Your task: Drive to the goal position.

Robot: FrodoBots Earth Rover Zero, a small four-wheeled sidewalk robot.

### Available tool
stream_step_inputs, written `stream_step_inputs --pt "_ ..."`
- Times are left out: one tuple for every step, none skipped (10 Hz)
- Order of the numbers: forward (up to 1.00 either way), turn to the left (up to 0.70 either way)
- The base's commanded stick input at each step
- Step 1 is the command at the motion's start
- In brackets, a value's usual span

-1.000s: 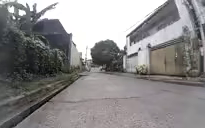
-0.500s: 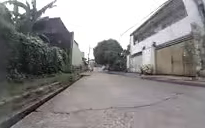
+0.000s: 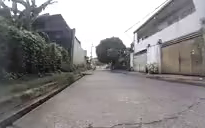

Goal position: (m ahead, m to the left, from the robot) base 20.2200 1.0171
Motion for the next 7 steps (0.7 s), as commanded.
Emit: stream_step_inputs --pt "1.0 0.0" --pt "1.0 0.0" --pt "1.0 0.0" --pt "1.0 0.0" --pt "1.0 0.0" --pt "1.0 0.0" --pt "1.0 0.0"
